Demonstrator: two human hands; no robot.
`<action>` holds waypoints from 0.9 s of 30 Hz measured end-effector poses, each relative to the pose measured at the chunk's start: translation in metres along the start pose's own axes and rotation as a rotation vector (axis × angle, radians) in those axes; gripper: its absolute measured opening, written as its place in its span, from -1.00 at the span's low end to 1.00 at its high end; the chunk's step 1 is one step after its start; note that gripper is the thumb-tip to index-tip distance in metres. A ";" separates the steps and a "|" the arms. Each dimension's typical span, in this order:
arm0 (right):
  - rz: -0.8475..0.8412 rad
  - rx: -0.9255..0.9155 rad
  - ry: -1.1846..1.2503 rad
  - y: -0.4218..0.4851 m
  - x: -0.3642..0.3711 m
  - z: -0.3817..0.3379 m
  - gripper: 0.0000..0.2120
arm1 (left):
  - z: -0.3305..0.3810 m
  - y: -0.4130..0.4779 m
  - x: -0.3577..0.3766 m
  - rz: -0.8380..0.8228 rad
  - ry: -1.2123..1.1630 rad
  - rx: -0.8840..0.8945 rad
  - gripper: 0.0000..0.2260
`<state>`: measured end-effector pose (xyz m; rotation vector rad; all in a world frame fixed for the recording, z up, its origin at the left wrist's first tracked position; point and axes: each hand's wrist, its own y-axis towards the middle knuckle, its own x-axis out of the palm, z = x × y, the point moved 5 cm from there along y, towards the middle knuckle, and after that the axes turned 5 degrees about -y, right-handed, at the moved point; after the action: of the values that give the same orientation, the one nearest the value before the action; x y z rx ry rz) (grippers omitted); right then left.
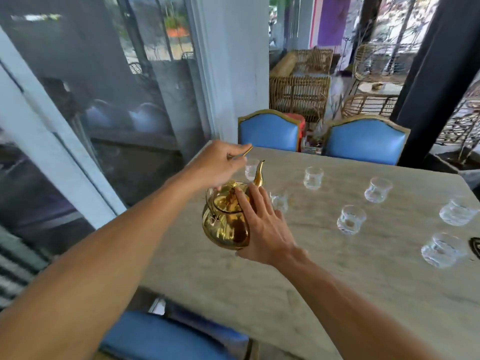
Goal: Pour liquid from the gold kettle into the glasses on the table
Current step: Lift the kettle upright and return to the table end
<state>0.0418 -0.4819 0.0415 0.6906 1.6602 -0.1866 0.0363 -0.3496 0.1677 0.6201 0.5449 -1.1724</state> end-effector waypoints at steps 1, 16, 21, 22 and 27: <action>-0.007 -0.022 0.002 0.004 0.006 -0.006 0.37 | -0.005 -0.005 -0.005 0.021 0.013 -0.002 -0.62; -0.075 -0.003 0.010 0.085 0.083 -0.083 0.47 | -0.124 -0.010 -0.066 0.127 -0.136 0.040 -0.66; -0.098 0.033 -0.008 0.129 0.114 -0.106 0.34 | -0.184 0.001 -0.092 0.191 -0.167 0.049 -0.66; -0.108 0.045 -0.023 0.137 0.121 -0.110 0.31 | -0.196 0.003 -0.095 0.199 -0.173 0.041 -0.66; -0.161 0.090 -0.073 0.173 0.160 -0.122 0.18 | -0.251 0.017 -0.102 0.255 -0.172 0.009 -0.63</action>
<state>0.0229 -0.2294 -0.0381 0.6104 1.6447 -0.3992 0.0044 -0.1021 0.0605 0.5719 0.3041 -0.9766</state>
